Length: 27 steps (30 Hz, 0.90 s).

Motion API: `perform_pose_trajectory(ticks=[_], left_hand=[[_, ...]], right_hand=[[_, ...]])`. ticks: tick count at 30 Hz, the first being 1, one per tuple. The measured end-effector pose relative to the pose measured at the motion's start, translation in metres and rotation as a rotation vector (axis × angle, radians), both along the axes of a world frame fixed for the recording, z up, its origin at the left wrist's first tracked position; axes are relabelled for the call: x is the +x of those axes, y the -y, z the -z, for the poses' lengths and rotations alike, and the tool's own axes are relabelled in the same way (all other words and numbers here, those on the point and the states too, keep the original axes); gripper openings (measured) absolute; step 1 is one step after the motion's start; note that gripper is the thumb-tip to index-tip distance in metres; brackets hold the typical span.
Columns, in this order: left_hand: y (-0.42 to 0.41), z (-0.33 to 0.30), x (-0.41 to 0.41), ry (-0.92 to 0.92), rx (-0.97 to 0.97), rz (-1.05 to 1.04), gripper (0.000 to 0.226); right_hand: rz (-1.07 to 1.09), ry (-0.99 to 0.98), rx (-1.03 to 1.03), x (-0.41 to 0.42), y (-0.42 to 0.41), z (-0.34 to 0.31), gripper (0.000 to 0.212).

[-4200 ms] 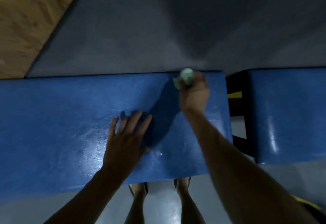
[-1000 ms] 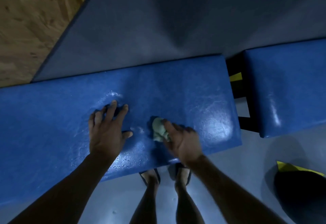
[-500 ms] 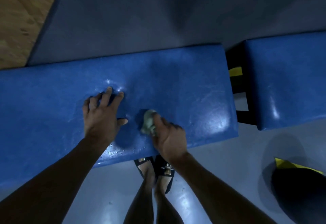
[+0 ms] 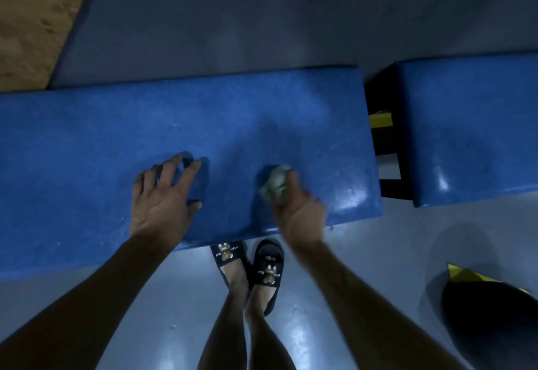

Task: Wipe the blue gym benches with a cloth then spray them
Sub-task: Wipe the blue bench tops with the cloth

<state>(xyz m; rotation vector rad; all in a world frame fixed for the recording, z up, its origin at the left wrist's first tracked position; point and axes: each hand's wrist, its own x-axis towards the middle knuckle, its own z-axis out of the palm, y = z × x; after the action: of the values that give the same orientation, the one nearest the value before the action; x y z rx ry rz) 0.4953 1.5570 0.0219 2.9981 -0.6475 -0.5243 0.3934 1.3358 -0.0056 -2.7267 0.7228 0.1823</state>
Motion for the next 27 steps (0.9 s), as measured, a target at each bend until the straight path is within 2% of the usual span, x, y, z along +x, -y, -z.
perform_pose_trajectory(ticks=[3,5,7,10,12,15,16,19,21,22,24,27], left_hand=[[-0.004,0.000,-0.017,-0.041,0.055,0.020,0.083],[-0.007,0.001,-0.026,-0.099,0.095,0.003,0.084],[-0.008,0.004,-0.029,-0.131,0.104,-0.018,0.083],[-0.005,0.004,-0.026,-0.131,0.120,-0.033,0.084],[-0.001,0.003,-0.023,-0.134,0.138,-0.043,0.083],[0.002,0.003,-0.025,-0.133,0.154,-0.061,0.082],[0.003,0.003,-0.026,-0.130,0.155,-0.064,0.082],[0.004,0.003,-0.028,-0.120,0.152,-0.072,0.083],[0.004,0.003,-0.028,-0.124,0.156,-0.074,0.083],[0.004,0.003,-0.028,-0.127,0.159,-0.075,0.083],[0.004,0.004,-0.027,-0.133,0.157,-0.076,0.083],[0.005,0.005,-0.029,-0.129,0.145,-0.082,0.082]], right_hand=[[-0.418,0.053,0.074,-0.012,-0.034,-0.007,0.042],[-0.533,0.096,0.021,-0.013,-0.001,-0.009,0.044],[-0.472,0.081,-0.081,-0.018,0.049,-0.008,0.042],[-0.189,0.022,-0.163,-0.030,0.118,-0.012,0.038],[0.025,0.005,-0.141,-0.036,0.122,-0.014,0.035],[0.306,0.016,0.023,-0.043,0.066,-0.004,0.040],[0.272,0.023,0.068,-0.047,0.037,0.000,0.043],[-0.204,0.080,0.115,-0.068,-0.029,0.001,0.050],[-0.450,0.079,0.112,-0.072,-0.017,-0.003,0.049],[-0.493,0.071,0.072,-0.073,0.000,-0.004,0.047],[-0.433,0.080,-0.042,-0.084,0.046,-0.002,0.041],[-0.093,0.041,-0.090,-0.109,0.103,-0.009,0.033]])
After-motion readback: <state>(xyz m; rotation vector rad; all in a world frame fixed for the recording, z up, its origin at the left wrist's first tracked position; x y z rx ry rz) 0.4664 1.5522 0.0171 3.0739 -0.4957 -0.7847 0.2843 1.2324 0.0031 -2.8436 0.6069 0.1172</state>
